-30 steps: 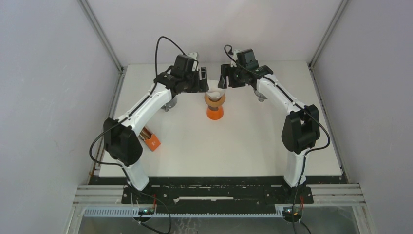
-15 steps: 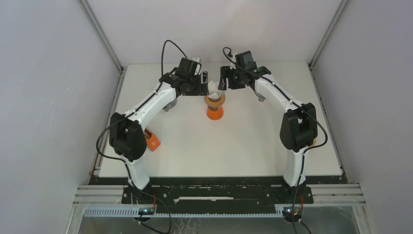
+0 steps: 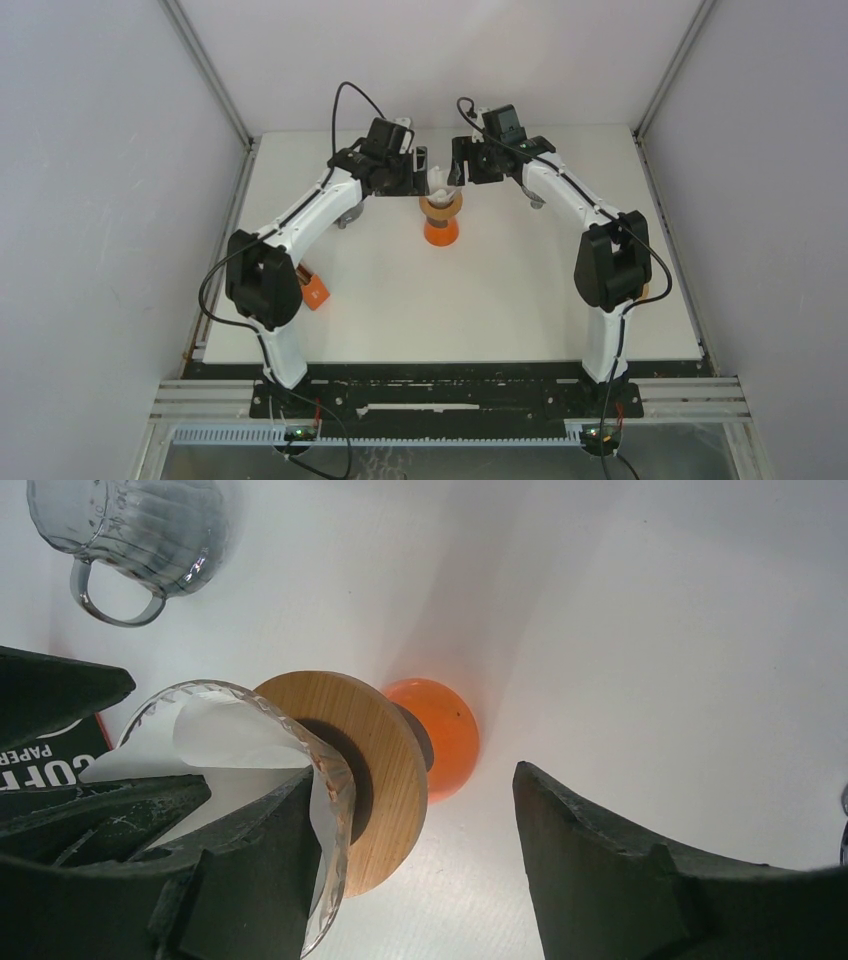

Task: Place the coffee filter in the dripper
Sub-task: Place the coffee filter in the coffee dripper.

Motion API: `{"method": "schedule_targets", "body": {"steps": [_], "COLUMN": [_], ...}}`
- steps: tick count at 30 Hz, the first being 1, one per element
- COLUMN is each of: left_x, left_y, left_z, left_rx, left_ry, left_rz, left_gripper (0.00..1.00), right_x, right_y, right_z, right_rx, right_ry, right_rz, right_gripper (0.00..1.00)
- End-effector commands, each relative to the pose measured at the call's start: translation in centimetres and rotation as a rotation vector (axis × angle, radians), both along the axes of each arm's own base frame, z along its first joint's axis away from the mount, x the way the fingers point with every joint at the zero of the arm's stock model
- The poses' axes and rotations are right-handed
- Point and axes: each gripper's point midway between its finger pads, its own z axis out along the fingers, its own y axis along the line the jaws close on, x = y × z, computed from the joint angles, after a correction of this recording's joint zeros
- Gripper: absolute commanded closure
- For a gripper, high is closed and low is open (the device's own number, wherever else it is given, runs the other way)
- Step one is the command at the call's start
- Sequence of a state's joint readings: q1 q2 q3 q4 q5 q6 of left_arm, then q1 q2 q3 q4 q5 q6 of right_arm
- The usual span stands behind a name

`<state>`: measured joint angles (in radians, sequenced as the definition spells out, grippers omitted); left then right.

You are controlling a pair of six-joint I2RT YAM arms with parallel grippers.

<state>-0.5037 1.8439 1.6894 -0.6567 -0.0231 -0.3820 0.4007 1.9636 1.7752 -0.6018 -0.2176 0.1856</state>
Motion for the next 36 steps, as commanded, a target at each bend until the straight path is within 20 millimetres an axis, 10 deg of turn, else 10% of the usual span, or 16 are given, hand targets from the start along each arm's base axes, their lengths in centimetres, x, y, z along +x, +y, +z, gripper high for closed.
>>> {"method": "schedule_targets", "body": {"steps": [1,36], "left_x": [0.1,-0.4], "left_y": [0.4,0.0], "left_z": [4.2,9.6], "left_rx": [-0.017,-0.121], "left_ry": [-0.083,-0.189], "left_rz": [-0.01,-0.014], "left_gripper": [0.24,0.17], "right_x": [0.1,-1.6], "right_y": [-0.4,0.1], "right_z": [4.3,8.0], "right_rx": [0.024,0.091], "right_ry": [-0.09,-0.145], "right_rz": [-0.014,0.039], "right_gripper": [0.25,0.12]}}
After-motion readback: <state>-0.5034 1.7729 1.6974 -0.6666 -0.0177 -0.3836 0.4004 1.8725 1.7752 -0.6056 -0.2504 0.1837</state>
